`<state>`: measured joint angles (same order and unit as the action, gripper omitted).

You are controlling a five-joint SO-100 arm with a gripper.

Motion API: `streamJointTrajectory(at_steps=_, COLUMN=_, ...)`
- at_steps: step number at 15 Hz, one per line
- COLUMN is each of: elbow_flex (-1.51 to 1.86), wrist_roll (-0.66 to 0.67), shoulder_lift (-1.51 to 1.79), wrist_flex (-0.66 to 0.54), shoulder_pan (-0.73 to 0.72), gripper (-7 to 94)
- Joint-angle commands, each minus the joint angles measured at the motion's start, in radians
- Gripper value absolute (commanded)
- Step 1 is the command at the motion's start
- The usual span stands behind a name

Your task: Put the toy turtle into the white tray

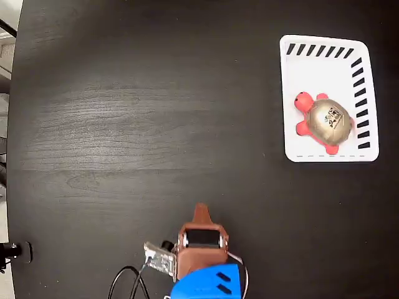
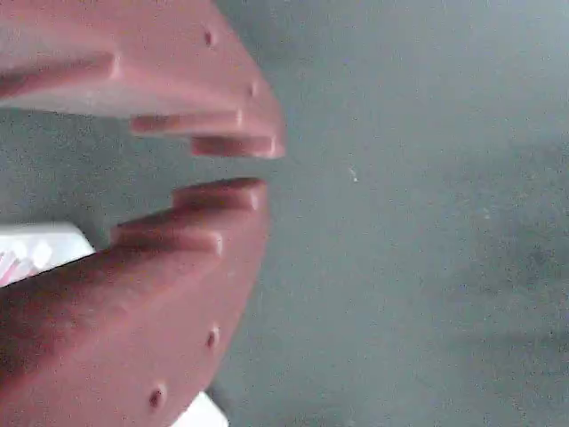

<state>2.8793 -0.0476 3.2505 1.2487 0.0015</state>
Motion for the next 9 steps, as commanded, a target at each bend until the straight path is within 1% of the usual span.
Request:
streamJointTrajectory(at_steps=1, elbow_flex=0.014, wrist_roll=-0.020, shoulder_lift=0.083, wrist_flex=0.095, shoulder_pan=-0.015, gripper=-1)
streamJointTrajectory(at_steps=2, elbow_flex=0.017, wrist_roll=-0.021, shoulder_lift=0.115, wrist_flex=0.115, shoulder_pan=-0.011, gripper=-1)
streamJointTrajectory(at_steps=9, elbow_flex=0.018, wrist_roll=-0.011, shoulder_lift=0.115, wrist_flex=0.115, shoulder_pan=-0.011, gripper=-1)
